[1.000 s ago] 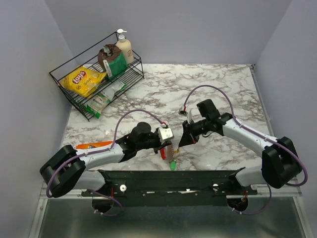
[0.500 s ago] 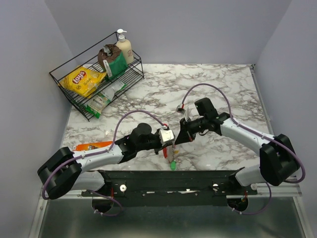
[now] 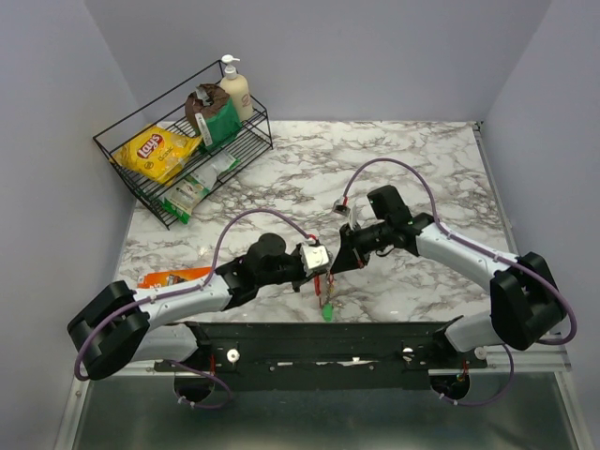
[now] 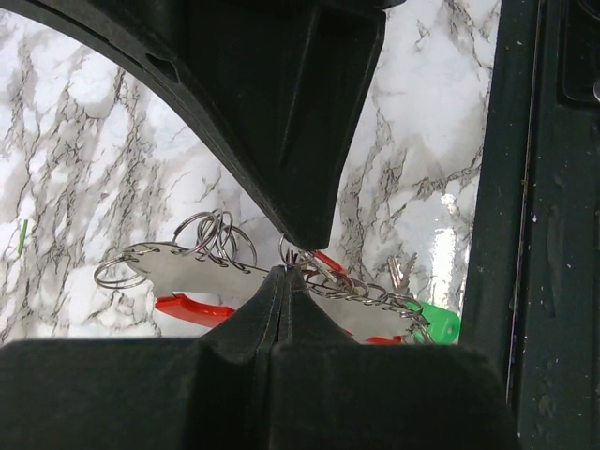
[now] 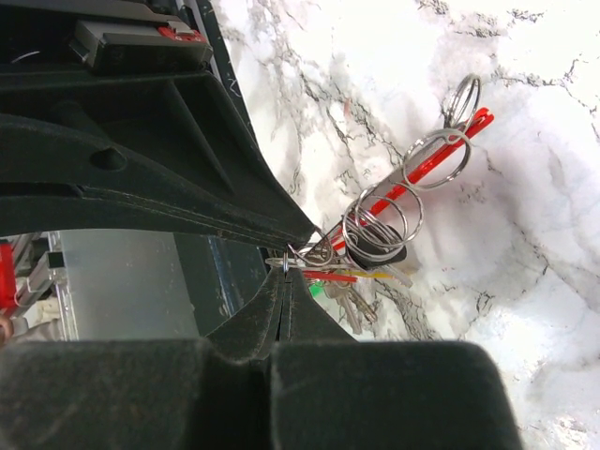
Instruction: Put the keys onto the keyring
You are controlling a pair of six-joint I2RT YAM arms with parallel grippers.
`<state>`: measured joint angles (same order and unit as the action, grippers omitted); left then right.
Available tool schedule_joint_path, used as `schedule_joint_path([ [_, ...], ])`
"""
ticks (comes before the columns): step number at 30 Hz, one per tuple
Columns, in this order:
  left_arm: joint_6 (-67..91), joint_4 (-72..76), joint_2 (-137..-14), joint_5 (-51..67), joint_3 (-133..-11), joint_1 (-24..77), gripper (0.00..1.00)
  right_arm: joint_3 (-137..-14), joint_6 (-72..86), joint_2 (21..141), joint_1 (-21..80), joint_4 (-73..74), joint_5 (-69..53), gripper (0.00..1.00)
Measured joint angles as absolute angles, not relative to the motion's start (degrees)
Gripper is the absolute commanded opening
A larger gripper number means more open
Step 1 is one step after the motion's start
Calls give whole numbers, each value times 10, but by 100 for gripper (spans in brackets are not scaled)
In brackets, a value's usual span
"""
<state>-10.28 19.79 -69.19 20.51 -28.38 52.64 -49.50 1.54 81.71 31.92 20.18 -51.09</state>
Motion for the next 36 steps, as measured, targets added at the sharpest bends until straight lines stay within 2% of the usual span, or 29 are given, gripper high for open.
schedule_joint_path([
  [5,-101,207,-682,199,-280,526,0,-485,16,798,319,196,-505,1],
  [17,-89,259,-652,169,-235,527,0,-446,25,665,319,144,-485,1],
  [36,-67,338,-620,157,-192,529,0,-429,18,679,319,133,-494,1],
])
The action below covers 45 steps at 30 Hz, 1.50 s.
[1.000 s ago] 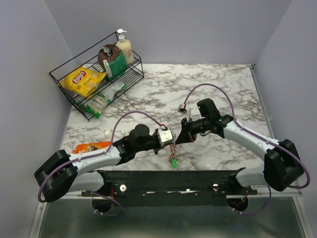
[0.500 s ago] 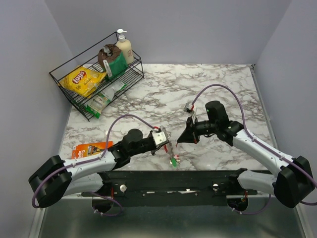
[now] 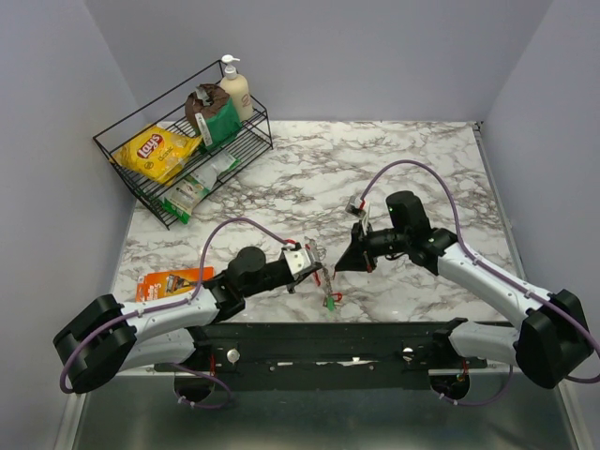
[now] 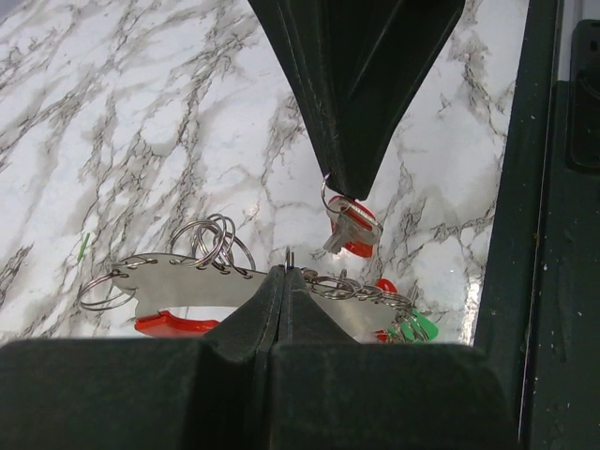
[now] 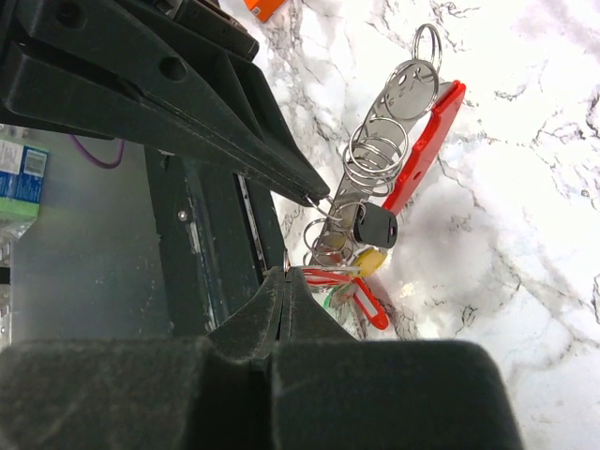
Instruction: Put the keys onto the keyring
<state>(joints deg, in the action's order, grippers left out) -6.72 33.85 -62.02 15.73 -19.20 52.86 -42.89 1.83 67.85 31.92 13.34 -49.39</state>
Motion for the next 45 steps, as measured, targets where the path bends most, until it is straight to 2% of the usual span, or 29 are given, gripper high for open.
schedule_joint_path([
  [16,-57,460,-594,158,-119,530,0,-429,14,682,319,131,-519,1],
  [45,-68,616,-614,195,-76,530,0,-429,24,718,319,55,-595,1],
])
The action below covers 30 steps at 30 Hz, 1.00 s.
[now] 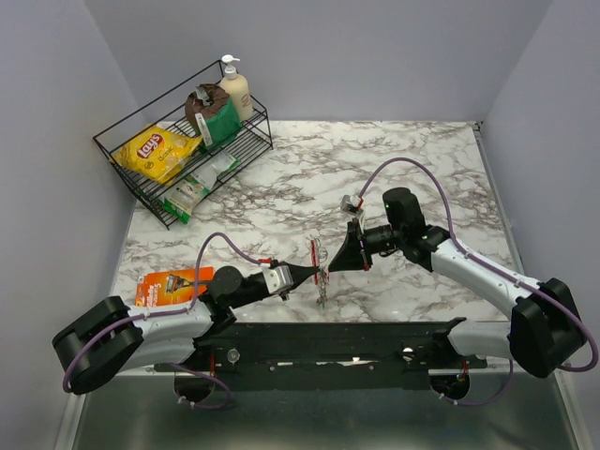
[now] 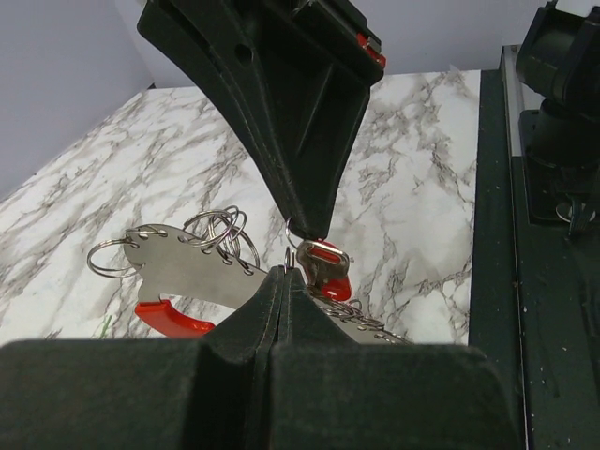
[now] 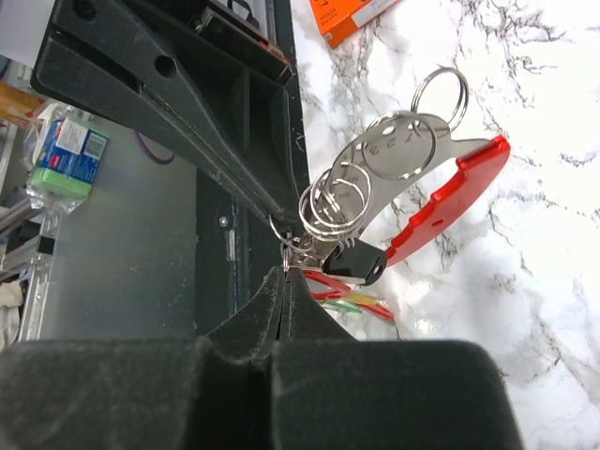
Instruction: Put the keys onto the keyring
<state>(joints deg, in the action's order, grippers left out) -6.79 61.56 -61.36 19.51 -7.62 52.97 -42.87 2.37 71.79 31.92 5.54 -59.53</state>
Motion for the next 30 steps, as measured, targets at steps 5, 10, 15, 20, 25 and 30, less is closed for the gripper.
schedule_joint_path([
  [5,-61,630,-616,200,-76,529,0,-429,26,721,319,44,-601,1],
  [10,-59,634,-616,200,-76,529,0,-429,29,724,319,43,-601,1],
  [15,-58,635,-618,200,-77,529,0,-429,30,726,319,42,-601,1],
  [20,-55,638,-619,201,-77,530,0,-429,30,733,319,39,-601,1],
  [25,-49,646,-619,203,-77,529,0,-429,30,738,319,39,-601,1],
  [30,-46,648,-619,205,-77,529,0,-429,30,738,319,39,-601,1],
])
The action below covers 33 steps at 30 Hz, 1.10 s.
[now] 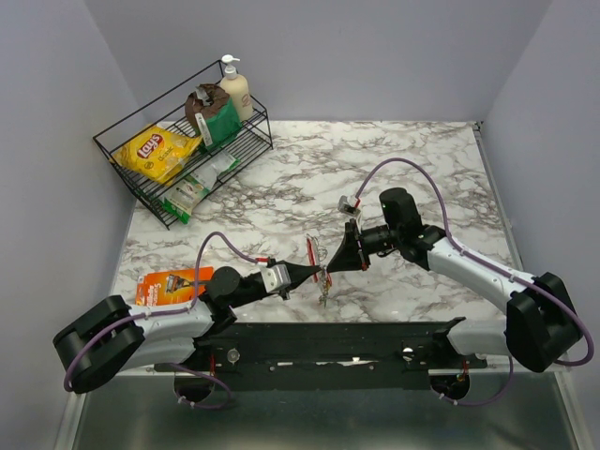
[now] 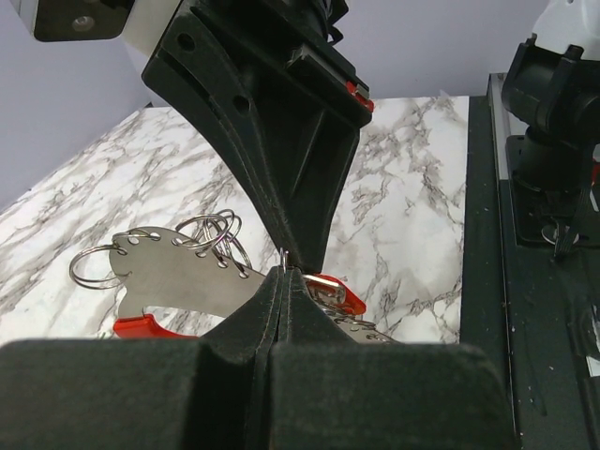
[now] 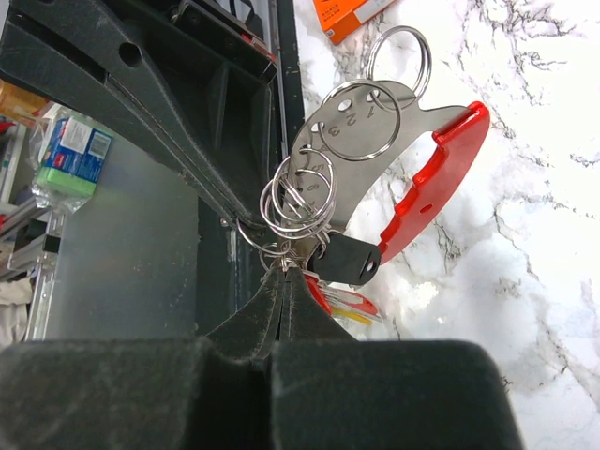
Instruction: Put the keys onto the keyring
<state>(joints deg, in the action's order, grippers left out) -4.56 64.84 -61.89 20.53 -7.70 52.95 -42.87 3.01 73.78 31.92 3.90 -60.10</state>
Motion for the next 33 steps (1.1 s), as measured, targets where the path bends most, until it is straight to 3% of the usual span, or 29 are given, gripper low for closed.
schedule_joint_path([
  [14,-27,701,-654,217,-77,529,0,-428,30,744,319,39,-622,2],
  [19,-18,721,-673,218,-77,529,0,-426,29,743,319,39,-623,14],
  [26,-17,729,-676,220,-76,530,0,-418,28,725,319,40,-617,41],
  [33,-20,732,-668,219,-73,530,0,-414,24,695,319,43,-599,58],
])
